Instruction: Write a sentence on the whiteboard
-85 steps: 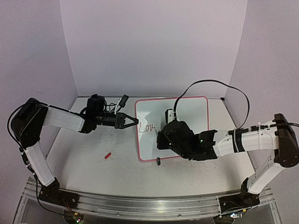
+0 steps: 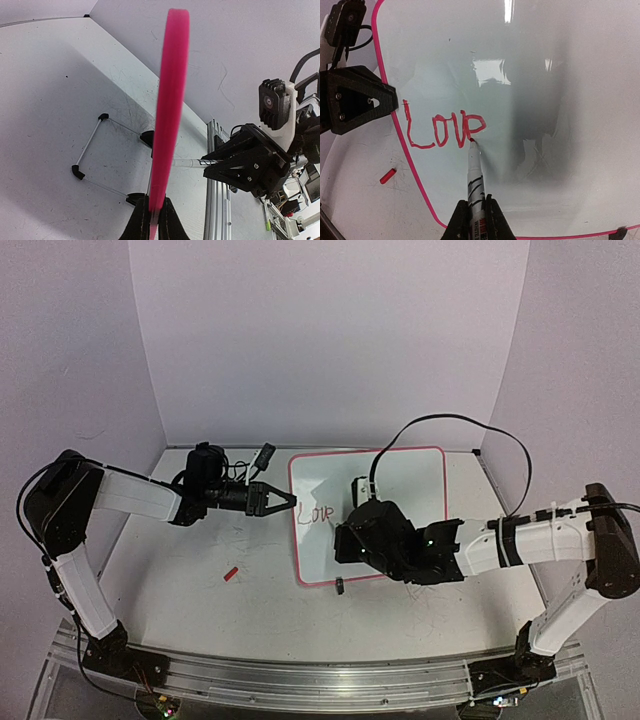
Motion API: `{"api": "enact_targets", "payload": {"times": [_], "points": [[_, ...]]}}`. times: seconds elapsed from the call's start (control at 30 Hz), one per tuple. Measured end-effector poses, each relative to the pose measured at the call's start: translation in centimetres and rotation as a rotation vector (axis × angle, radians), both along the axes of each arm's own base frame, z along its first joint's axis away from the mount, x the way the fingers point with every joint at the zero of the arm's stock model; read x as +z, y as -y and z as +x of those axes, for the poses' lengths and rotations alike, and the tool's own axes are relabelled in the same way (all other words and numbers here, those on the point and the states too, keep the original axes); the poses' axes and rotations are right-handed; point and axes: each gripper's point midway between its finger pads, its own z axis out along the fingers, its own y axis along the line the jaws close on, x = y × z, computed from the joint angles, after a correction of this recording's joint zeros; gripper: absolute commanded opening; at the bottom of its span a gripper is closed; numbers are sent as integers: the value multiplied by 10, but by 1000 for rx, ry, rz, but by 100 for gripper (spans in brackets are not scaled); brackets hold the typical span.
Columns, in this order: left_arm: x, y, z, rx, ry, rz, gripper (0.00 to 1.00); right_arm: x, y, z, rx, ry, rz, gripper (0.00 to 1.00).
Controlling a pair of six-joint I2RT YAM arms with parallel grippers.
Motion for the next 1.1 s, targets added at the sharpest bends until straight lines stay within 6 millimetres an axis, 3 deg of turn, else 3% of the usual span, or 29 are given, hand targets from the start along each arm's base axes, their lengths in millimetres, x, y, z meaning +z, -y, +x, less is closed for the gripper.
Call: {"api": "enact_targets", "payload": {"times": [0.87, 0.97, 1.1], "points": [[0, 0, 0, -1, 0, 0, 0, -3, 10, -3, -11, 0, -45, 0], [0, 0, -1, -4, 0, -2, 3, 9, 14, -3, -2, 18, -43, 0], [0, 1, -1, -6, 0, -2, 15, 60, 25, -11, 48, 97, 46, 0]]}}
